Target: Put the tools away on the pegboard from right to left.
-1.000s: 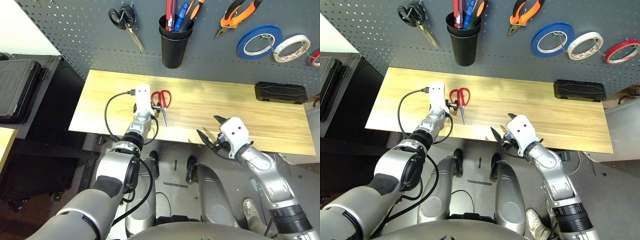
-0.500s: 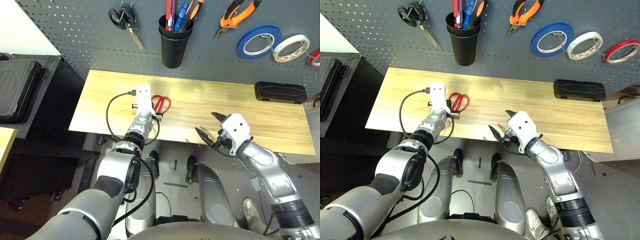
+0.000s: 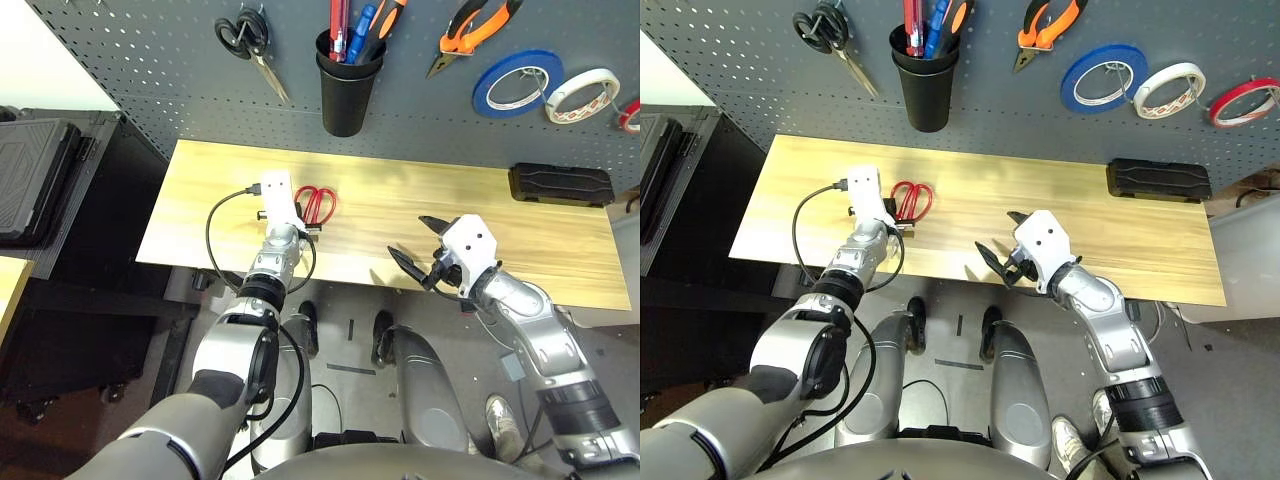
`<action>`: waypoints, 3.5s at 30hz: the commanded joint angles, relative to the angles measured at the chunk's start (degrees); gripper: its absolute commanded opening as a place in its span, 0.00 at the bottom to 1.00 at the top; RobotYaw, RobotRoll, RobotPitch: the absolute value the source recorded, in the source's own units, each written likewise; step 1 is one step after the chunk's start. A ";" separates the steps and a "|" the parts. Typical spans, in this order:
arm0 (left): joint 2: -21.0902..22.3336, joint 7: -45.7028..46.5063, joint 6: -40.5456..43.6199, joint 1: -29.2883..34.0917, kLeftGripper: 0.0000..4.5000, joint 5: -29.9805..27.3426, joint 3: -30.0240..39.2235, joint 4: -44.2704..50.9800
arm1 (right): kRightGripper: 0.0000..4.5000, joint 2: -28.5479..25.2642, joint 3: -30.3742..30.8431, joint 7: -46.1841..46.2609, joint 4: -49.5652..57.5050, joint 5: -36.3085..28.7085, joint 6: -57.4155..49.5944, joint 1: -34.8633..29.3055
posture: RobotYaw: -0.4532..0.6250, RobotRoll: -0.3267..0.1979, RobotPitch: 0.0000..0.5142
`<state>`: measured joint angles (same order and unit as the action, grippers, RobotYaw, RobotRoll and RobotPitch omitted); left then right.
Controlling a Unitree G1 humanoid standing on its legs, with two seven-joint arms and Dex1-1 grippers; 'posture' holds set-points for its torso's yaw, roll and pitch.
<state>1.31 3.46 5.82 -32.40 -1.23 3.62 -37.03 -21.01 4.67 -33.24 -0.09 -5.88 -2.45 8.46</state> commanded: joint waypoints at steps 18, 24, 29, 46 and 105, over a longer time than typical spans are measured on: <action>1.50 -7.01 13.00 16.12 0.01 -12.16 2.53 54.62 | 1.00 -0.06 -7.64 -12.62 -19.42 -11.04 16.29 12.52 | 0.70 0.62 0.54; 2.46 -6.82 16.81 10.50 0.01 -16.07 4.32 57.69 | 1.00 -2.21 -11.43 -19.05 -16.98 -17.68 15.73 12.06 | 0.69 0.62 0.51; 3.41 -7.22 18.88 5.85 0.01 -18.89 5.50 58.20 | 1.00 -5.67 -15.00 -23.78 -14.35 -23.28 12.59 11.76 | 0.67 0.62 0.48; 6.48 -9.26 18.09 -4.38 0.01 -21.27 6.95 49.52 | 1.00 -12.86 -21.17 -26.19 -6.06 -32.28 -0.43 16.66 | 0.57 0.62 0.44; 13.10 -19.46 7.32 -10.37 1.00 -6.34 -0.24 11.32 | 1.00 -3.17 -17.40 -18.81 -1.78 -26.24 0.43 17.95 | 0.55 0.62 0.51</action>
<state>14.17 -15.55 11.22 -44.18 -8.11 4.23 -28.56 -24.30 -12.80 -52.42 -1.17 -32.76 -2.94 27.62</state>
